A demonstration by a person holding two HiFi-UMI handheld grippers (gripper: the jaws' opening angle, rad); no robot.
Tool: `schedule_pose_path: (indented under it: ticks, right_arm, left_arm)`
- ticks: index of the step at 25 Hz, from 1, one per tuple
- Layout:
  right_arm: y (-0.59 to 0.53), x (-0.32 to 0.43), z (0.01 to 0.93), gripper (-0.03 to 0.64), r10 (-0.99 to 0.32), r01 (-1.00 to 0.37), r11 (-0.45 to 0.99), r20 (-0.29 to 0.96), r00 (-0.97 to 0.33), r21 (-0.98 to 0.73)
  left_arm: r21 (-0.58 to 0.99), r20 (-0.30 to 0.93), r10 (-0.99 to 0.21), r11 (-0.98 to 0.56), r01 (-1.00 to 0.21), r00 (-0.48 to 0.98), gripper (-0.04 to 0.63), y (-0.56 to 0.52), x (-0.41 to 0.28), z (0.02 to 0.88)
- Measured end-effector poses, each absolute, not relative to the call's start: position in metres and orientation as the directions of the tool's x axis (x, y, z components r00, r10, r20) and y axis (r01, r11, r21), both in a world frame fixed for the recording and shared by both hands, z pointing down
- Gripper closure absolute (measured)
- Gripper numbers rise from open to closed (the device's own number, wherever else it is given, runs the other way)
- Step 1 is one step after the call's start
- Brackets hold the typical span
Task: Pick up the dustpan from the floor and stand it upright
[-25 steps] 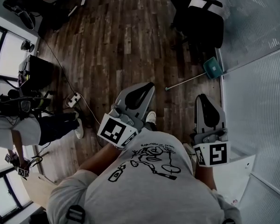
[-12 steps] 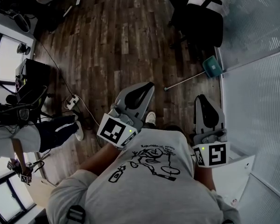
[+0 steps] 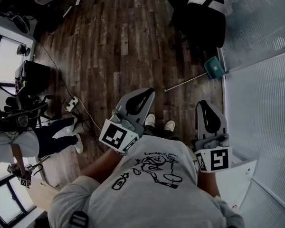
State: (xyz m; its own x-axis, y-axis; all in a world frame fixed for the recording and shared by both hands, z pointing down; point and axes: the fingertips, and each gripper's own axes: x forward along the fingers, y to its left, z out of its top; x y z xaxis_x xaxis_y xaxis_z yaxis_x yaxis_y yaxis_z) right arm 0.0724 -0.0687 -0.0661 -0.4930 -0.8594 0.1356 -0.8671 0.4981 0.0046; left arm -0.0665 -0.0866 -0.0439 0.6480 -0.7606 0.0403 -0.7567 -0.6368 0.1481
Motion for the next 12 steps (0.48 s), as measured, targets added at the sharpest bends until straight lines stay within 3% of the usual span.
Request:
schedule_pose_path:
  ticks: [12]
  right_arm:
    - [-0.067,0.106,-0.017,0.594,-0.855,-0.873,0.486,0.190,-0.483,-0.035]
  left_arm:
    - [0.153,0.102,-0.753,-0.634,-0.758,0.650,0.591,-0.082,-0.042,-0.001]
